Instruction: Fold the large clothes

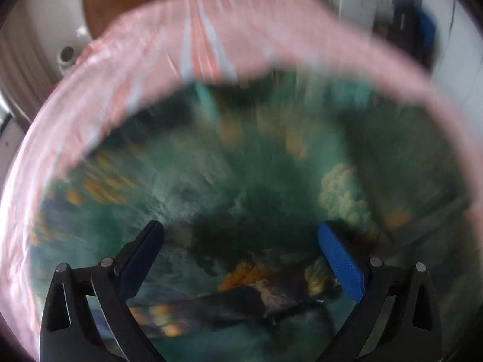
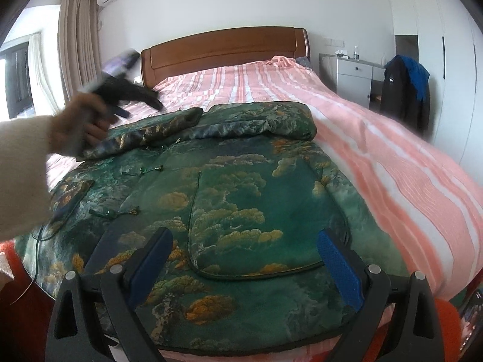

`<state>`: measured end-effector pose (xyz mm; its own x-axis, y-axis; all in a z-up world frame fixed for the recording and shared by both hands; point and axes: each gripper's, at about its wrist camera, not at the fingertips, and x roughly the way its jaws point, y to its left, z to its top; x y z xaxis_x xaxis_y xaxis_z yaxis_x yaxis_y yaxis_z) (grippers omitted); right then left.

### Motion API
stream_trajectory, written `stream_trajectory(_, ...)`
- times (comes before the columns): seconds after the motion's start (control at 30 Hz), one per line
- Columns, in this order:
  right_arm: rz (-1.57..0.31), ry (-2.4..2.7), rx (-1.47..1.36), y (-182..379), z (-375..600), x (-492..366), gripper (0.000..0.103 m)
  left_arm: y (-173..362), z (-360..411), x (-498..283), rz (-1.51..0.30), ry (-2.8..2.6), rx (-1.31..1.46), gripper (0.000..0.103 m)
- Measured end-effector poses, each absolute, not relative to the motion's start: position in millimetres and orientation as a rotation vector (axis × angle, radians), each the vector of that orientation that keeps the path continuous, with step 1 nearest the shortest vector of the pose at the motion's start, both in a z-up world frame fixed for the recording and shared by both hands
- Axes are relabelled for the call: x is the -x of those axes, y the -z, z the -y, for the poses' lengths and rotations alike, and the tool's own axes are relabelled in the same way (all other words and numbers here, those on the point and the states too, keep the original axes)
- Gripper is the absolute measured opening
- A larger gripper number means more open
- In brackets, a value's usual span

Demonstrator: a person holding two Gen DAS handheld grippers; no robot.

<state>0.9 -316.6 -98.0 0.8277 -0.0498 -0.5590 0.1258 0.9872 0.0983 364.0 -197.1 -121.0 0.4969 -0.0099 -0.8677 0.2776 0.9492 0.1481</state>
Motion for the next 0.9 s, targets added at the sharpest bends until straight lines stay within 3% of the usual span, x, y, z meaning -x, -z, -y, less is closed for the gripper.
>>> stream_trajectory(0.37, -0.622, 0.083, -0.211, 104.9, 333.0, -5.5, 0.096, 39.4, 195.6, -364.6, -0.883, 0.198, -0.12, 0.102)
stream_trajectory(0.43, -0.628, 0.083, -0.216, 106.3, 333.5, -5.8, 0.096, 56.0, 201.2, -381.3, -0.905, 0.16, -0.134, 0.102)
stream_trajectory(0.53, -0.618, 0.086, -0.213, 104.5, 332.6, -2.9, 0.096, 113.5, 206.6, -402.9, -1.09, 0.119, -0.152, 0.103)
stream_trajectory(0.6, -0.619, 0.085, -0.212, 104.4, 332.7, -3.6, 0.096, 126.5, 205.3, -395.3, -1.083, 0.118, -0.189, 0.103)
stream_trajectory(0.9, -0.603, 0.083, -0.211, 101.4, 332.3, -1.9, 0.096, 41.9, 148.2, -326.4, -0.859, 0.067, -0.262, 0.102)
